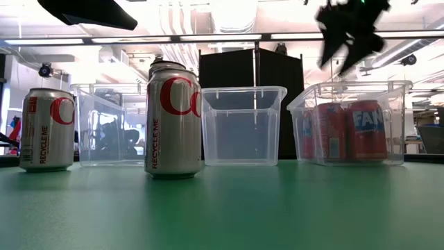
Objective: Sort soda cans
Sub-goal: Put the middle silver soda can into the middle transparent bin
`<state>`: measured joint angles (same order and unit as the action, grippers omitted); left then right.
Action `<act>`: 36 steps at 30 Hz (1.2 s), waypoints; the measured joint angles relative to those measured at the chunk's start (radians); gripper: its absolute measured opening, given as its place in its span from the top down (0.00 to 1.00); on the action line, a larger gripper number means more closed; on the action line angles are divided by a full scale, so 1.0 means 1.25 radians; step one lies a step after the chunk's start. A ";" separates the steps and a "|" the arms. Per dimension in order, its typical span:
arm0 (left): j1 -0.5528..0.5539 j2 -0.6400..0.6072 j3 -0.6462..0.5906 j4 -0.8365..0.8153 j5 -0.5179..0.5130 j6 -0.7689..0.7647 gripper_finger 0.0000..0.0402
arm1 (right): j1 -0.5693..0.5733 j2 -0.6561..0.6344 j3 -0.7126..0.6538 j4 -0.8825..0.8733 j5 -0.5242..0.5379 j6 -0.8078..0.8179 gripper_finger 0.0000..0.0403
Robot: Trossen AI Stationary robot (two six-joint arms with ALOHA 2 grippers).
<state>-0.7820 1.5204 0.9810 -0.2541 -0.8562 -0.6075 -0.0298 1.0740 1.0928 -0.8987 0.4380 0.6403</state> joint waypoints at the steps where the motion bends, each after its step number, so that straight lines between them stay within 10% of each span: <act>1: 0.000 0.000 0.000 0.000 0.000 0.000 0.05 | 0.013 0.012 0.008 0.048 -0.001 -0.028 0.11; 7: 0.000 0.000 0.000 0.041 0.002 0.036 0.05 | 0.081 0.148 0.064 0.312 -0.098 -0.251 0.11; 17: -0.003 0.000 0.000 0.075 0.009 0.080 0.05 | 0.054 0.416 0.217 0.324 -0.189 -0.531 0.11; 36: -0.005 0.000 0.000 0.063 0.017 0.081 0.05 | 0.005 0.513 0.245 0.297 -0.317 -0.547 0.11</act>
<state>-0.7887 1.5204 0.9810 -0.1757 -0.8349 -0.5060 -0.0239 1.7152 1.3994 -0.5269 0.0414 -0.0436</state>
